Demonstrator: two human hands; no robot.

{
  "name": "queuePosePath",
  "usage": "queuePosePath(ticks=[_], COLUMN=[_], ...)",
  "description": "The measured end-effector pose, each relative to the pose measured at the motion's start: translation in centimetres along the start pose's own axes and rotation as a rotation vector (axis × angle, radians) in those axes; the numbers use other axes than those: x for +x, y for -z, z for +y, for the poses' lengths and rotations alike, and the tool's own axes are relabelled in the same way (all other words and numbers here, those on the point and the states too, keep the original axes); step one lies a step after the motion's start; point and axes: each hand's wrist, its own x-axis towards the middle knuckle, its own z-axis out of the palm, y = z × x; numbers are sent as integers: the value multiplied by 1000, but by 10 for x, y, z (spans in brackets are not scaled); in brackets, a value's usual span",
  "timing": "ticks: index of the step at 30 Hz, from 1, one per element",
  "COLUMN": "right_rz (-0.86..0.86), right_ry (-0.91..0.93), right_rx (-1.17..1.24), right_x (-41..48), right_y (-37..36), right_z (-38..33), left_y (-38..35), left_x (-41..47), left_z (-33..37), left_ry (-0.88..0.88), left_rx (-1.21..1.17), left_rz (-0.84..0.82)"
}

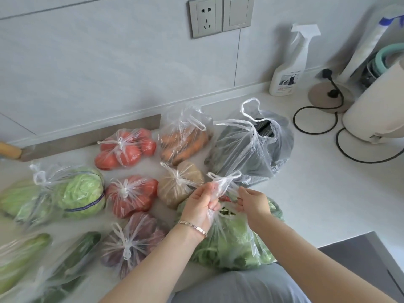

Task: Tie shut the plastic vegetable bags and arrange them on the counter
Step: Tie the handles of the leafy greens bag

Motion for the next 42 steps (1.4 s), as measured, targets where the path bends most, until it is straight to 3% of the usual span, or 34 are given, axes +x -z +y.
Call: queuePosePath(ticks=[6, 15, 19, 21, 27, 30, 35, 39, 42], right_rz=[-271, -551, -224, -131, -171, -94, -18, -83, -286], right_ry=[280, 366, 446, 392, 385, 266, 70, 246, 431], right_rx=[-99, -137, -166, -104, -112, -44, -65, -274, -423], right_x=[-17, -34, -30, -23, -20, -10, 3, -3, -13], right_y=[0, 13, 10, 7, 5, 7, 4, 4, 8], right_z=[4, -2, 0, 1, -2, -5, -7, -10, -15], left_y=[3, -4, -13, -15, -17, -19, -14, -8, -6], left_x=[3, 8, 7, 5, -2, -8, -15, -7, 2], left_z=[-14, -4, -5, -8, -9, -9, -7, 5, 17], left_ry=[70, 231, 73, -59, -147, -150, -430, -494, -520], left_rx=[188, 320, 565, 720, 917, 906, 1153, 1267, 1250], left_rz=[140, 124, 170, 197, 226, 171, -39, -158, -73])
